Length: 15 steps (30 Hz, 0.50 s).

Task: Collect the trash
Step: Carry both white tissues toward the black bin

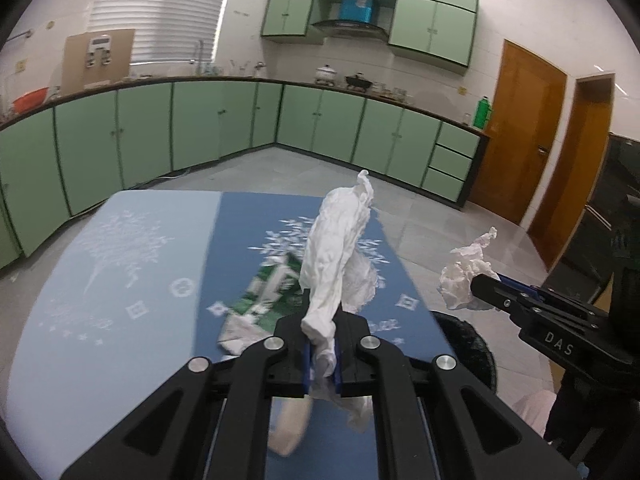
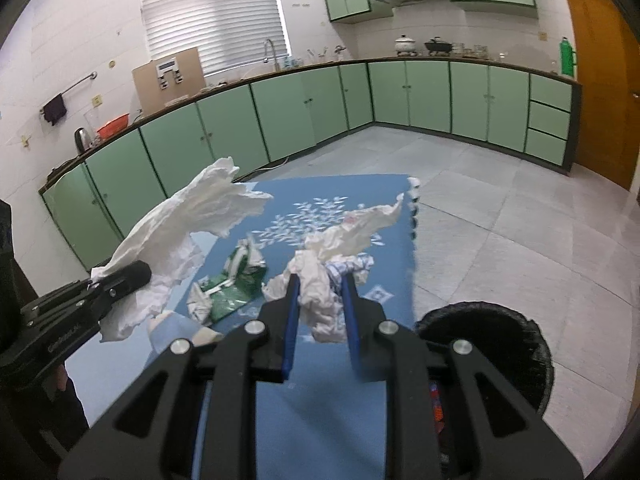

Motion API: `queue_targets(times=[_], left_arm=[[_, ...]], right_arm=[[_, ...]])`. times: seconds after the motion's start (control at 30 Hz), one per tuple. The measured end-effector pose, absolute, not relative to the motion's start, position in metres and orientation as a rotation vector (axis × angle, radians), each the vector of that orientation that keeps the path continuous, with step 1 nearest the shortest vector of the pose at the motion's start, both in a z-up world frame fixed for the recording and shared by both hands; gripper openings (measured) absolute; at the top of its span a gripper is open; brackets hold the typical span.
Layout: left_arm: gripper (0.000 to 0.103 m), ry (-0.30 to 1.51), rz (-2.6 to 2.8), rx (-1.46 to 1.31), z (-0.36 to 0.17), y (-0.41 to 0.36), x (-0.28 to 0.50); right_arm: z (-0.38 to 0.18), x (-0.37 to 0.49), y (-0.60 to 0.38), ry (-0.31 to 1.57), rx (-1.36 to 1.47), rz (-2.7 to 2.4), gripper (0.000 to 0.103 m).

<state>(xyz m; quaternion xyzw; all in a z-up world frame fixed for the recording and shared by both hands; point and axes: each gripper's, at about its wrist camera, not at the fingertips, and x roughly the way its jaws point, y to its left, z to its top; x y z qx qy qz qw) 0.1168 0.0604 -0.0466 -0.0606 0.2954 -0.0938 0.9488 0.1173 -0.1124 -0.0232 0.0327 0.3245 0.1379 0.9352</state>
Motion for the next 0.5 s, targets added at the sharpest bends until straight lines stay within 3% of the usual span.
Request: queue_targets(times=[0.5], left_arm=[[0.008,0.618,-0.386,-0.060,-0.050,-0.043,0.129]], right_arm=[[-0.036,0.101,-0.228,0.652,0.102,0.058,0.021]])
